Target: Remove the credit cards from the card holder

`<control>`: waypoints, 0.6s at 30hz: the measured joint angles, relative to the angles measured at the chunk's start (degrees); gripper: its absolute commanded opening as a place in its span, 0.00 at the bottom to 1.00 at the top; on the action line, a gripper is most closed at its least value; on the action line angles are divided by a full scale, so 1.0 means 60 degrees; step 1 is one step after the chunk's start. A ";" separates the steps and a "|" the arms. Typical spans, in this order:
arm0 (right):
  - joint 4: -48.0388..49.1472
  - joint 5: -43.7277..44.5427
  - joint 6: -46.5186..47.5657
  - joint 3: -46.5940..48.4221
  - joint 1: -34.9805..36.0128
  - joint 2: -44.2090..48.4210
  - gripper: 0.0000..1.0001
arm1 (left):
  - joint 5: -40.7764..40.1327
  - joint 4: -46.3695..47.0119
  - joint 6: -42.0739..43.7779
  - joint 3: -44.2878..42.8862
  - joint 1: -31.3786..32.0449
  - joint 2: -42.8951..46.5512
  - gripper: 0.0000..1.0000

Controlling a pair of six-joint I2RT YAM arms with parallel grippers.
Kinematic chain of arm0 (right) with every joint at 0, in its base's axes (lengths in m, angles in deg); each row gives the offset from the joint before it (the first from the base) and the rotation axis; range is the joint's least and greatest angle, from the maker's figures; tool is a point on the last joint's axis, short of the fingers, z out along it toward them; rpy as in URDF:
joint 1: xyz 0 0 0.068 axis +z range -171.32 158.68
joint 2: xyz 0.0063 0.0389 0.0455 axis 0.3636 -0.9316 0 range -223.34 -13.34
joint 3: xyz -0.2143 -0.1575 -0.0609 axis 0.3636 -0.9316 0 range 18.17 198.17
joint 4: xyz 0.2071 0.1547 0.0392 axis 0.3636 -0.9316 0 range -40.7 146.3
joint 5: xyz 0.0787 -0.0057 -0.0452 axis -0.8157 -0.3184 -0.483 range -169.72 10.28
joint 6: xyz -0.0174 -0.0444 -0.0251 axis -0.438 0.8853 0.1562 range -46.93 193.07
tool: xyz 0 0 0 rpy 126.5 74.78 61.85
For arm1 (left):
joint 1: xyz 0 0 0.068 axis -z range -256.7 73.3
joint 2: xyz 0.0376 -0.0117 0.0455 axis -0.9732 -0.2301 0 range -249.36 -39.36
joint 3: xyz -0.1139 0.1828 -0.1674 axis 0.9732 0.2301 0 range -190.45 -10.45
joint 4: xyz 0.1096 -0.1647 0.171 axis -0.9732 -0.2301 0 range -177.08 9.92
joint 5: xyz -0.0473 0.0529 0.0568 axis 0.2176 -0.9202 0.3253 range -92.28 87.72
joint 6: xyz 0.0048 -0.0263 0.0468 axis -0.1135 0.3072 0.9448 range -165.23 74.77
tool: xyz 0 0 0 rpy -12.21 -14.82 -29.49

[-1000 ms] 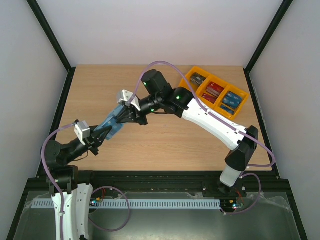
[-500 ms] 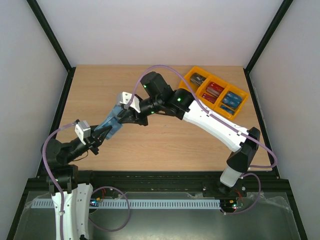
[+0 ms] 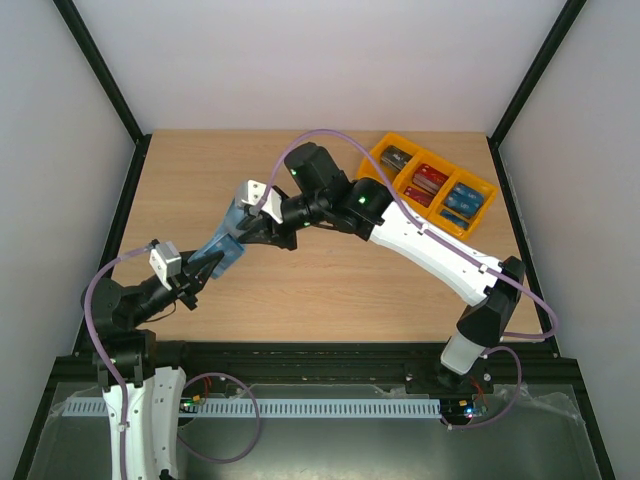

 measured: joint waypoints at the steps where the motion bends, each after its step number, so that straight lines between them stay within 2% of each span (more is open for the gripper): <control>1: 0.0036 0.0007 -0.0047 -0.0004 0.0004 0.0000 0.19 | 0.0000 0.0004 0.0000 0.0000 0.0000 0.0004 0.02; 5: 0.0219 0.0157 -0.0266 -0.0011 0.0066 -0.0004 0.15 | -0.0004 0.0007 0.0000 0.0000 0.0000 0.0004 0.02; 11: 0.0415 0.0208 -0.0368 -0.0069 0.0142 -0.0004 0.22 | -0.0011 0.0007 -0.0004 0.0000 0.0000 0.0004 0.03; 18: 0.0288 0.0463 0.0168 -0.0135 0.0178 0.0029 0.24 | -0.0015 -0.0015 0.0000 0.0000 0.0000 0.0011 0.03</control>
